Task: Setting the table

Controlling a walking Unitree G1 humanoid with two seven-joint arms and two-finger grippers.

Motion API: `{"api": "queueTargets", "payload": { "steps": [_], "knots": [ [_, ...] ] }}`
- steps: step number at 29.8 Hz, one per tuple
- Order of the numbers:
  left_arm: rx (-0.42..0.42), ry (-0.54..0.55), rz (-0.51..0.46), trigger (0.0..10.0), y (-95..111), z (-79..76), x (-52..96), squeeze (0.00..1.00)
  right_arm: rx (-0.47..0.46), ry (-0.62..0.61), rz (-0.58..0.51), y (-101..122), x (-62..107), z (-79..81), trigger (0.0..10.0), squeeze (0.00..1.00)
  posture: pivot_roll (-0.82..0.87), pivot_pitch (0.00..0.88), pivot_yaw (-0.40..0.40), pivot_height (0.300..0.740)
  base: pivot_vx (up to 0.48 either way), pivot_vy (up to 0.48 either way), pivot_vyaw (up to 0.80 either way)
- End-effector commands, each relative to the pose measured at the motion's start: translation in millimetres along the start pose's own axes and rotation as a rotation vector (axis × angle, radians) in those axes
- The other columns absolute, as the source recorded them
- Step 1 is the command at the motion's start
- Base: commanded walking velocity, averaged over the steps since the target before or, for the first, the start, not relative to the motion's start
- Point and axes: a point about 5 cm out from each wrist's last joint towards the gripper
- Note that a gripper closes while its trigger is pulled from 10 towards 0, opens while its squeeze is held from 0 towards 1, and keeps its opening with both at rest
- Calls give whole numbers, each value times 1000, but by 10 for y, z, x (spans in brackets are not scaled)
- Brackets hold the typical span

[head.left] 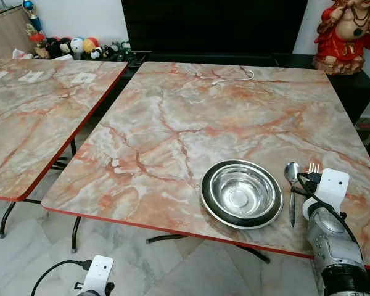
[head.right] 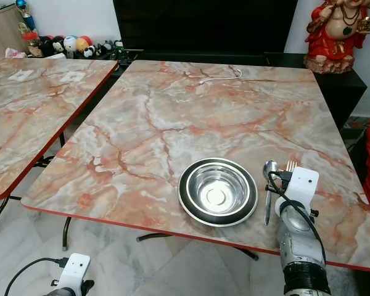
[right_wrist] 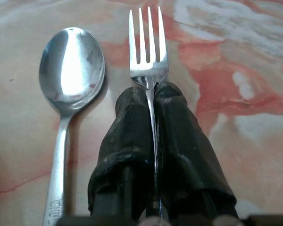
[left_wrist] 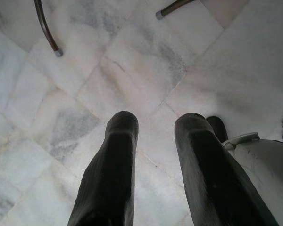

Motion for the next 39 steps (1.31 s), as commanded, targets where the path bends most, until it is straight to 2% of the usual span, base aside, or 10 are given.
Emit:
{"api": "queueTargets", "payload": {
  "steps": [1, 24, 26, 27, 28, 39],
  "knots": [
    [-4, 5, 24, 10000, -50, 49, 11, 0, 6, -7, -5, 15, -16, -17, 10000, 0, 39, 28, 37, 740, 0, 0, 0],
    [-6, 5, 19, 10000, -31, 42, 6, 0, 16, -2, 21, -65, -22, -4, 10000, 0, 41, 27, 37, 740, 0, 0, 0],
    [-6, 5, 18, 10000, -30, 42, 6, 0, 17, -1, 22, -68, -22, -2, 10000, 24, 41, 27, 37, 740, 0, 0, 0],
    [-6, 5, 18, 10000, -29, 42, 6, 0, 16, 0, 23, -69, -22, -1, 10000, 251, 41, 27, 37, 740, 0, 0, 0],
    [-6, 5, 17, 10000, -28, 43, 6, 0, 17, 0, 23, -69, -22, -1, 10000, 314, 41, 27, 37, 740, 0, 0, 0],
    [-5, 5, 19, 10000, -38, 40, 8, 0, 22, 2, 27, -70, -24, 11, 10000, 302, 43, 26, 36, 740, 0, 0, 0]
  ]
}}
Point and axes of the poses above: a point about 5 cm out from each wrist's last joint towards the gripper, its own x axis pointing back from the gripper into the wrist, its own y axis along the axis of the wrist's last joint, z = x × y, and after that the axes turned 7 degrees about -x, right-handed
